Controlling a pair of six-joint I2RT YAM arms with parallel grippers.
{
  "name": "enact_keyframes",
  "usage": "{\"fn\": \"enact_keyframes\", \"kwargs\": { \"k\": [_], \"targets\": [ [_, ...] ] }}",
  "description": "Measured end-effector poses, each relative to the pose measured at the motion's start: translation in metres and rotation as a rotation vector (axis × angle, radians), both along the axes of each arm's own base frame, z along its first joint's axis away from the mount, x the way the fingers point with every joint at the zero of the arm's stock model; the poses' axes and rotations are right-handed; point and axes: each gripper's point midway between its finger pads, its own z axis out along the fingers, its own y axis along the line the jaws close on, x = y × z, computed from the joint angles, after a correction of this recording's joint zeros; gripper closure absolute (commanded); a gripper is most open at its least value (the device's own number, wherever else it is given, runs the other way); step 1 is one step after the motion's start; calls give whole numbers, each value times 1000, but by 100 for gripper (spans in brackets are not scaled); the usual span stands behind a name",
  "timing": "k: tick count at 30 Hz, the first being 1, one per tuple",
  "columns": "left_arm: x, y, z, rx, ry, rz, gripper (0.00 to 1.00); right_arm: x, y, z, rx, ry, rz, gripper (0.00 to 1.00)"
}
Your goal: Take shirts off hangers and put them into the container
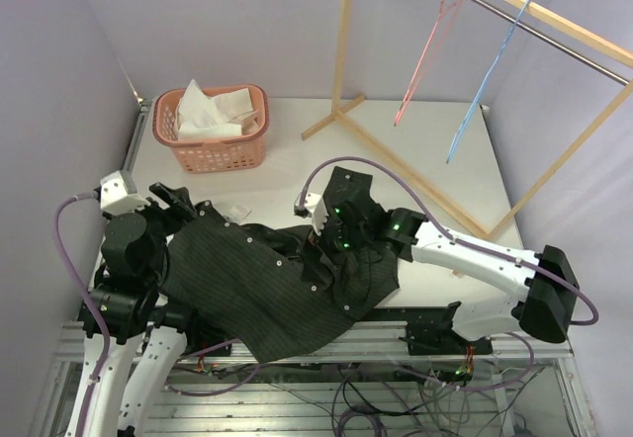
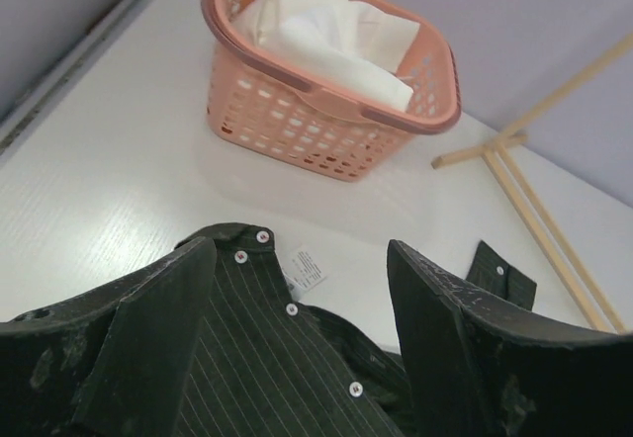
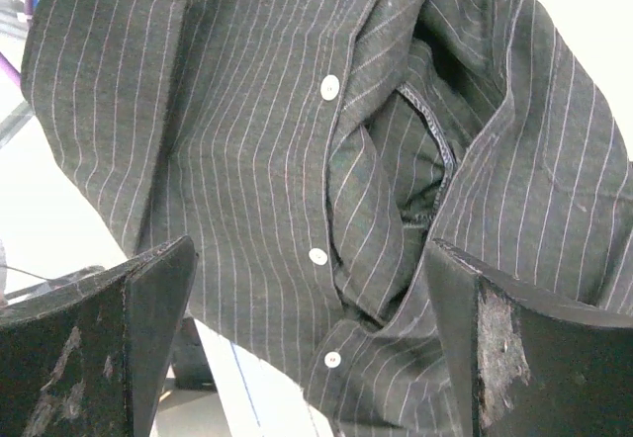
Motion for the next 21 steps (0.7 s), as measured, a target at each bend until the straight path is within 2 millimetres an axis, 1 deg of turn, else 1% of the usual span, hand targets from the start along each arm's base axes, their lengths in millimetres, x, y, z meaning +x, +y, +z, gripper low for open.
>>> {"fn": "enact_keyframes", "kwargs": {
  "k": [3,5,8,12,15,16,17,18,19,20,21],
  "targets": [
    [-1,7,0,-7,-5,45,19,3,10,-7,19,-18,38,0],
    [-2,10,-1,-6,-1,63,19,9,20,-19,13,-28,58,0],
    [-4,14,-3,0,10,81,18,17,31,-54,-50,-1,78,0],
    [-8,18,-6,8,24,99,17,18,37,-97,-133,57,98,0],
    [-15,22,-4,7,11,114,18,17,41,-119,-179,80,114,0],
    [-17,23,-3,4,1,117,18,18,44,-122,-185,82,120,4],
    [-19,24,-1,3,-8,119,18,18,48,-124,-190,82,124,14],
    [-20,24,0,1,-13,120,18,19,51,-125,-193,82,128,34],
    [-20,24,0,0,-15,120,18,21,57,-126,-193,79,135,60],
    [-20,24,0,-1,-14,120,18,23,64,-125,-187,77,143,92],
    [-20,24,-1,0,-10,120,18,26,72,-124,-179,77,147,100]
  ]
}}
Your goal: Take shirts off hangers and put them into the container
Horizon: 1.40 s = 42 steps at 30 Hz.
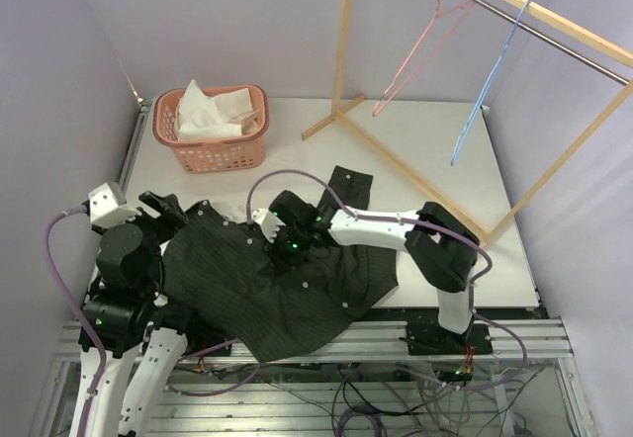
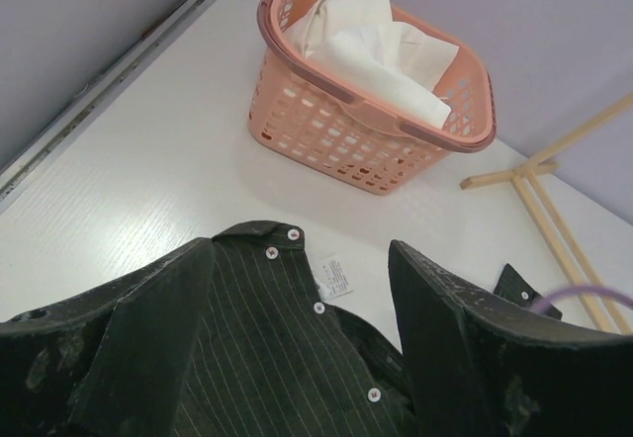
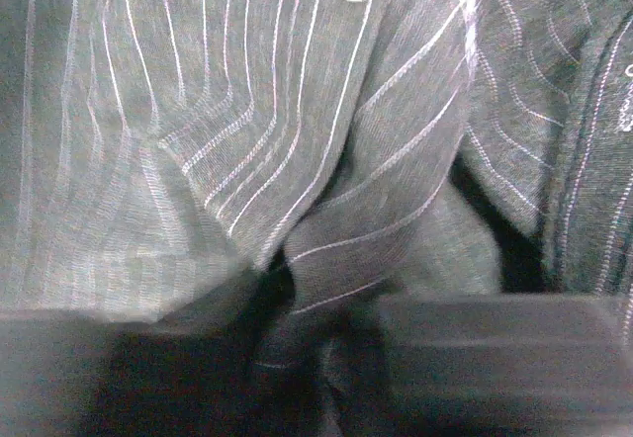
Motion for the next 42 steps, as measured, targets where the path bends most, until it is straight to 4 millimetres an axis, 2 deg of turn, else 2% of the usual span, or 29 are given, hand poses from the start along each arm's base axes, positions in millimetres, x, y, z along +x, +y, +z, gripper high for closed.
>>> {"fn": "enact_keyframes", "kwargs": {
  "k": [4,6,8,10,13,16,19,21,22,24,25,28,33,38,39,42],
  "targets": [
    [0,0,-2,-1,9,1,16,18,33,10,6,7,-11,100],
    [-1,0,-3,-7,12,4,15,34,53,28,24,-17,-34,100],
    [-3,2,-4,-17,9,17,16,53,73,57,66,-44,-70,100],
    [-8,7,-4,-27,2,42,18,83,97,105,159,-77,-126,100],
    [-21,17,0,-52,-35,97,21,140,125,215,427,-120,-227,100],
    [-34,25,8,-76,-96,131,22,212,99,312,700,-174,-354,100],
    [-42,29,13,-91,-139,147,18,266,59,384,936,-258,-481,100],
    [-41,28,15,-90,-143,141,14,287,47,422,1071,-307,-528,100],
    [-38,25,15,-86,-139,126,10,294,47,444,1158,-333,-532,100],
    [-28,17,13,-68,-111,86,3,296,48,482,1343,-365,-518,100],
    [-22,12,10,-56,-88,62,0,296,49,489,1403,-359,-521,100],
    [-1,-1,-2,-24,-2,-1,1,303,52,483,1459,-327,-560,100],
    [18,-17,-20,-2,88,-80,1,314,58,457,1419,-293,-592,100],
    [33,-29,-15,-21,33,-154,1,307,74,419,1306,-253,-574,99],
    [39,-32,-13,-25,21,-174,1,303,79,415,1287,-247,-561,82],
    [59,-48,-9,-38,23,-250,1,287,93,408,1225,-230,-519,7]
  ]
}}
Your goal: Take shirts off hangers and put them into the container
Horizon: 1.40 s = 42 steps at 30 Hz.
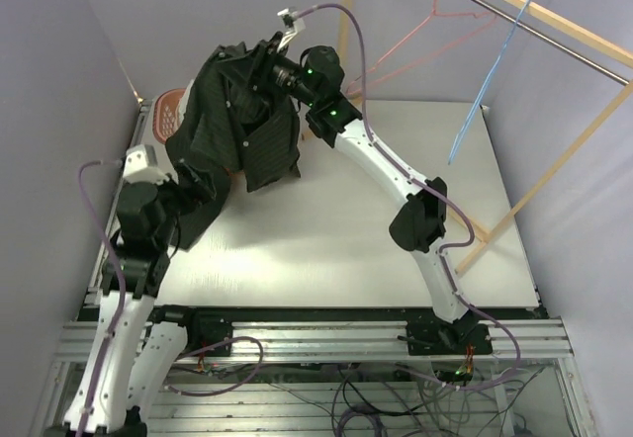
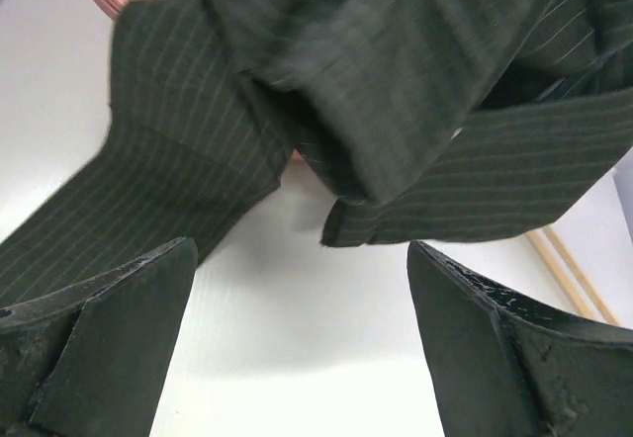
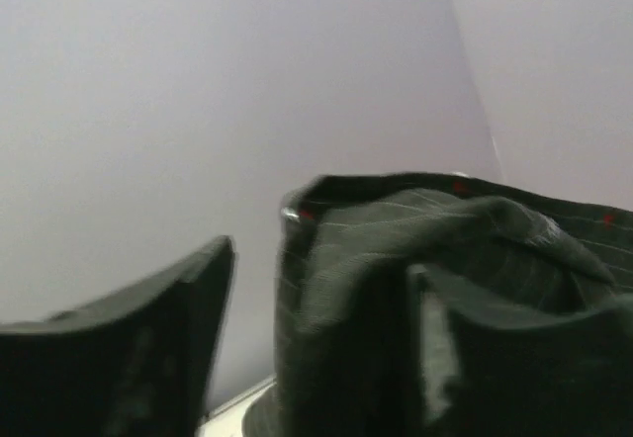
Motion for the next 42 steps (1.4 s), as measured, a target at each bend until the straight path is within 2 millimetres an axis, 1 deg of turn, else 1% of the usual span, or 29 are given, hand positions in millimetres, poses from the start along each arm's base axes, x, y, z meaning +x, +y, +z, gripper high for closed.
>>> {"fn": "enact_keyframes", "kwargs": {
  "k": [1,2,4,6,8,10,12,16,19,21,22,23,26,28,30,33,34,37,39,42],
  "targets": [
    [8,-3,-4,1,26,-11,1,-9,5,-1,-25,-9,19,1],
    [12,-5,-5,2,43,-22,1,-14,7,-4,-47,-8,26,0],
    [21,-10,-3,10,64,-44,1,-32,9,-21,-133,6,38,0],
    [23,-13,-1,22,67,-66,1,-50,5,-38,-215,30,38,0],
    [22,-15,3,35,57,-89,1,-68,-8,-52,-285,58,16,0],
    [21,-19,2,47,62,-121,1,-77,-28,-58,-329,84,-40,0],
    [20,-25,-4,57,85,-158,1,-78,-54,-56,-347,102,-127,0],
    [21,-38,-33,66,202,-248,1,-80,-111,-43,-352,132,-311,0],
    [20,-46,-56,68,298,-297,1,-89,-143,-25,-349,133,-393,0],
    [17,-52,-64,71,333,-328,1,-102,-161,-14,-338,125,-421,0],
    [17,-56,-67,73,343,-343,1,-109,-167,-12,-335,123,-423,0],
    [15,-63,-70,82,356,-364,1,-122,-179,-14,-333,122,-425,0],
    [9,-92,-84,136,401,-427,1,-148,-203,-20,-335,126,-428,0],
    [1,-119,-96,220,437,-464,1,-161,-217,-21,-333,124,-434,0],
    [-5,-142,-103,330,451,-467,1,-170,-229,-22,-334,126,-448,0],
    [-7,-166,-103,510,408,-409,1,-179,-244,-31,-348,134,-472,0],
    [-7,-171,-101,586,371,-361,1,-181,-248,-33,-352,137,-479,0],
    [-7,-184,-104,761,310,-241,1,-188,-260,-46,-374,151,-499,0],
    [-1,-185,-116,863,306,-138,1,-192,-267,-51,-383,157,-509,0],
    [7,-175,-142,1000,326,13,1,-199,-276,-50,-373,151,-521,0]
  ]
}}
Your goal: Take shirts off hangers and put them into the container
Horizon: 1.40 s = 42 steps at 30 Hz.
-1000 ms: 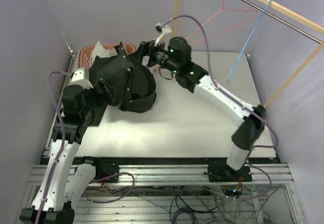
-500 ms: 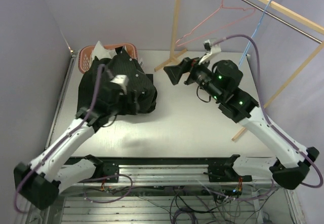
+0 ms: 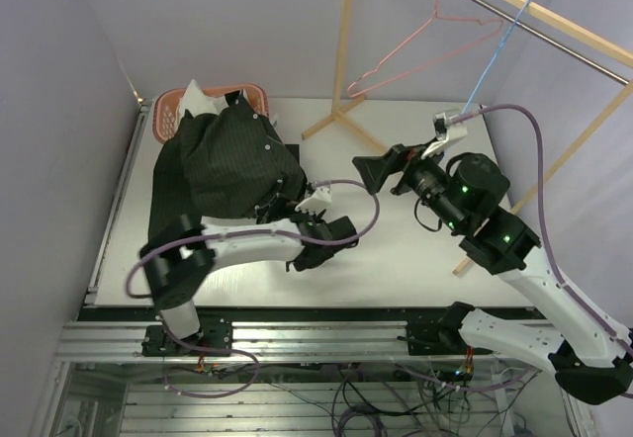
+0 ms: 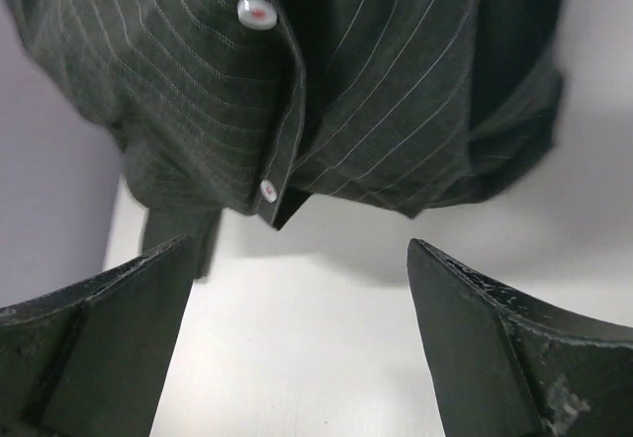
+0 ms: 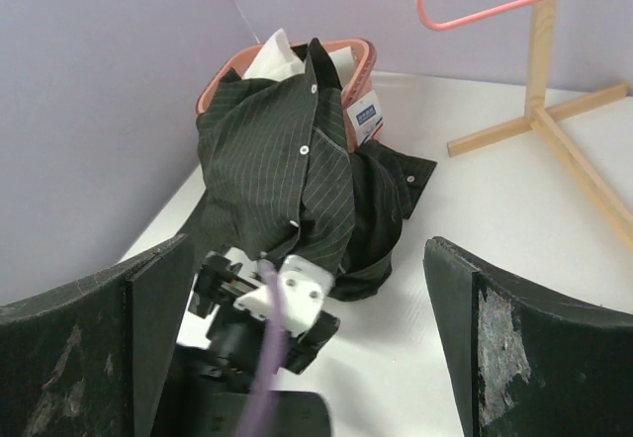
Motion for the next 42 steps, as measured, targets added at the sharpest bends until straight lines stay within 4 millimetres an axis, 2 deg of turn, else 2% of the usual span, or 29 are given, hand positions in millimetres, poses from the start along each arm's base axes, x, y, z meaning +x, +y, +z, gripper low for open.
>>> {"fn": "enact_keyframes", "kwargs": {
  "k": [5,9,11,15,23,25,27,29,30,32,34,38,42],
  "targets": [
    [6,12,-30,144,-75,132,1,-12,-15,8,14,-36,-10,0],
    [16,9,-47,225,-118,167,1,-19,-23,11,15,-55,-10,0],
    [19,16,-52,241,-128,190,1,-22,-25,10,11,-56,-7,0],
    [26,30,-42,240,-150,225,1,-24,-27,6,-6,-53,-2,0],
    [39,39,-3,217,-195,239,2,-23,-20,-10,-37,-32,21,0],
    [47,47,-4,206,-167,267,15,-21,-15,-16,-46,-21,37,0],
    [54,63,-12,177,-101,303,46,-19,-11,-22,-59,-8,46,0],
    [61,81,-24,107,-7,324,81,-18,-8,-26,-68,-1,53,0],
    [64,85,-24,68,16,327,89,-17,-8,-27,-73,0,53,0],
    [73,90,-14,12,42,316,93,-17,-8,-27,-79,-2,52,0],
    [77,82,5,-50,46,263,93,-18,-11,-25,-80,-11,47,0],
    [74,41,67,-184,13,83,93,-21,-15,-19,-73,-32,40,0],
    [74,20,137,-303,-42,-55,93,-19,-13,-19,-72,-32,43,0]
  ]
}}
